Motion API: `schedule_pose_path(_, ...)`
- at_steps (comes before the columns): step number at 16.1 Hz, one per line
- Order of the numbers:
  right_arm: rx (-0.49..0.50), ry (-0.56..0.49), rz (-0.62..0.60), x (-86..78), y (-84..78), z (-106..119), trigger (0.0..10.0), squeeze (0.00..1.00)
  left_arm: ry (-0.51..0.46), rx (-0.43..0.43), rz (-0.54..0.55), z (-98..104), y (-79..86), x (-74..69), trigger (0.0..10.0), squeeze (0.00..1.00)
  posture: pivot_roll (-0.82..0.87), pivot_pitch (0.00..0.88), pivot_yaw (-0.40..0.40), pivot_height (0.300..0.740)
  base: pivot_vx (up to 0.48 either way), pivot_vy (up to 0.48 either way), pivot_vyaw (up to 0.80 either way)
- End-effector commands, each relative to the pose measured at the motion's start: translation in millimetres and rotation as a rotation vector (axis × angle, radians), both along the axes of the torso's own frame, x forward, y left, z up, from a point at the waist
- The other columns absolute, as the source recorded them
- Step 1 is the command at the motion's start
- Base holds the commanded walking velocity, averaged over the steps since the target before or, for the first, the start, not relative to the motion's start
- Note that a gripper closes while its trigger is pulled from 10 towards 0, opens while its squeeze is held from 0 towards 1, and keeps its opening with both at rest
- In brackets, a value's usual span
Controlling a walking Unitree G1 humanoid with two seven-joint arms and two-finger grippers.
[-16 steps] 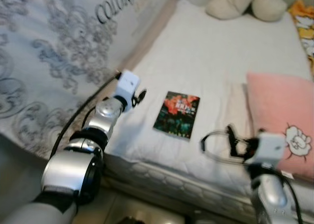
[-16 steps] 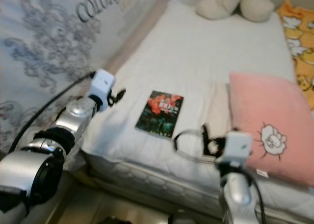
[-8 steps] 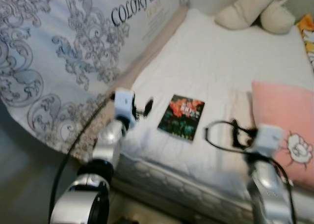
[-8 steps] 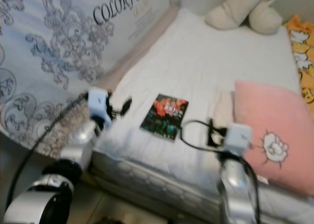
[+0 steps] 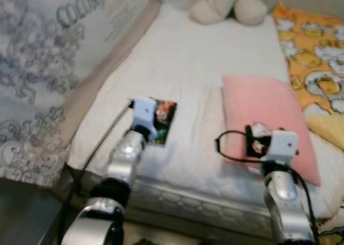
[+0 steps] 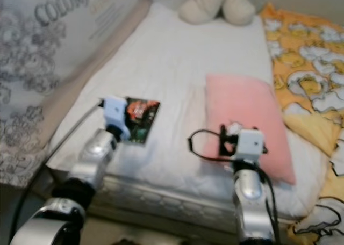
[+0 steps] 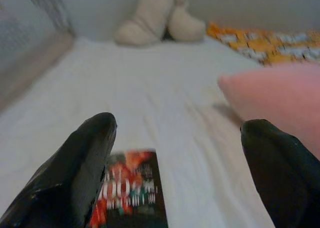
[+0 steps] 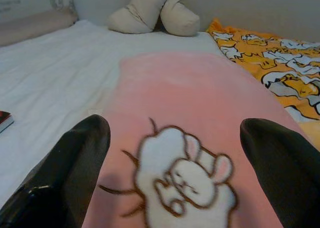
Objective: Clean up the room
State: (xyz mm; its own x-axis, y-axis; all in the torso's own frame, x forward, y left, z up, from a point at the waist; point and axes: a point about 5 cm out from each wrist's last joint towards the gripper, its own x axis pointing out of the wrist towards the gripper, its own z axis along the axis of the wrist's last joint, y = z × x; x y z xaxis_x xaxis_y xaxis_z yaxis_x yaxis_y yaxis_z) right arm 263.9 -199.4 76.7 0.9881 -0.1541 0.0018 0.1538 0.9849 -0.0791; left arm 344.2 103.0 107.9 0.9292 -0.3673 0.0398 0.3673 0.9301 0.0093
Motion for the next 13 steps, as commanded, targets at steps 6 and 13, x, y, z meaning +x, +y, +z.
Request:
schedule_pose_path(6,-0.031,-0.060,-0.012,-0.6,-1.1,9,10.0,0.00,0.022,-0.071,0.023,6,-12.1,5.2,10.0,0.00,-0.10,0.000,0.071,0.740,0.329,-0.344,0.00)
schedule_pose_path(13,-0.029,-0.026,-0.002,-15.6,-3.0,1,10.0,0.00,0.045,-0.039,-0.049,-6,-21.8,-7.5,10.0,0.00,-0.11,0.000,0.061,0.740,0.382,-0.249,0.00)
